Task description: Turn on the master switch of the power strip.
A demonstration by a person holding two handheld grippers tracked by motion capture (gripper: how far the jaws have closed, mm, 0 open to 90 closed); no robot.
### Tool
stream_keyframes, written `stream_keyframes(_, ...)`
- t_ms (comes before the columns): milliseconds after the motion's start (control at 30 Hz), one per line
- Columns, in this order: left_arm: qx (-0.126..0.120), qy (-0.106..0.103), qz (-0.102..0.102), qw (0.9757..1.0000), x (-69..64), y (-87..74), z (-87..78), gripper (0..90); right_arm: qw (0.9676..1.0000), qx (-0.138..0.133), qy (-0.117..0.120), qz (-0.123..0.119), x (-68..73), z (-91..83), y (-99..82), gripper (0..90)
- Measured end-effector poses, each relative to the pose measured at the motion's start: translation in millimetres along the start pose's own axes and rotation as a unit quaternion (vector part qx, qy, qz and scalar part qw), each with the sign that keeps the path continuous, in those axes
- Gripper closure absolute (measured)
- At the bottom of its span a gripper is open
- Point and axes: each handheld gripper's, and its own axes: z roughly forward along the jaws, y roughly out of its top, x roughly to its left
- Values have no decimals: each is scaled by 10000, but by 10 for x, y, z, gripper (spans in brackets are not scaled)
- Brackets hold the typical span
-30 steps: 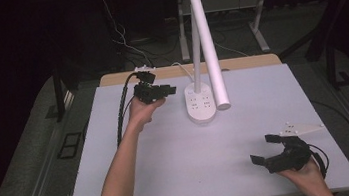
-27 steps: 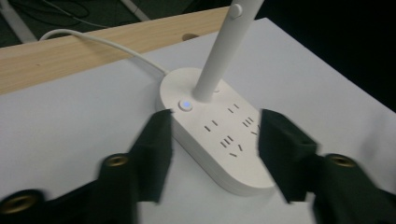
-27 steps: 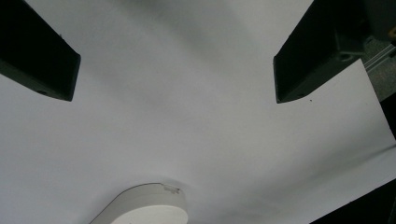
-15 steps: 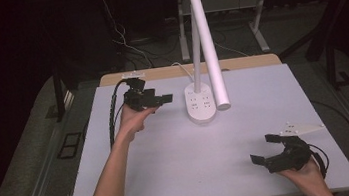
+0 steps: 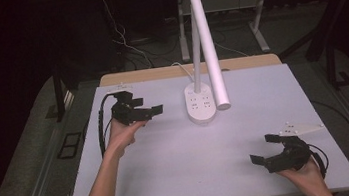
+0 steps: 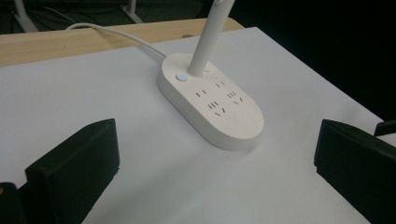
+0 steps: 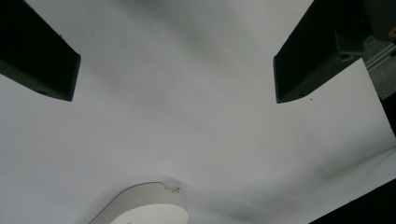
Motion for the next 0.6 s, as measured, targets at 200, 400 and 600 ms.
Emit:
stream_keyframes(200, -12, 52, 119, 9999, -46, -140, -79, 0, 10000, -4, -5, -2, -1, -1, 0, 1)
stream_keyframes(400, -85, 33, 194, 9998, -139, -260, -157, 0, 10000, -7, -3, 4, -2, -1, 0, 1)
stream_keyframes(600, -38, -2, 312, 9995, -289, -399, -190, 0, 10000, -14, 2, -13, 0, -8, 3, 1)
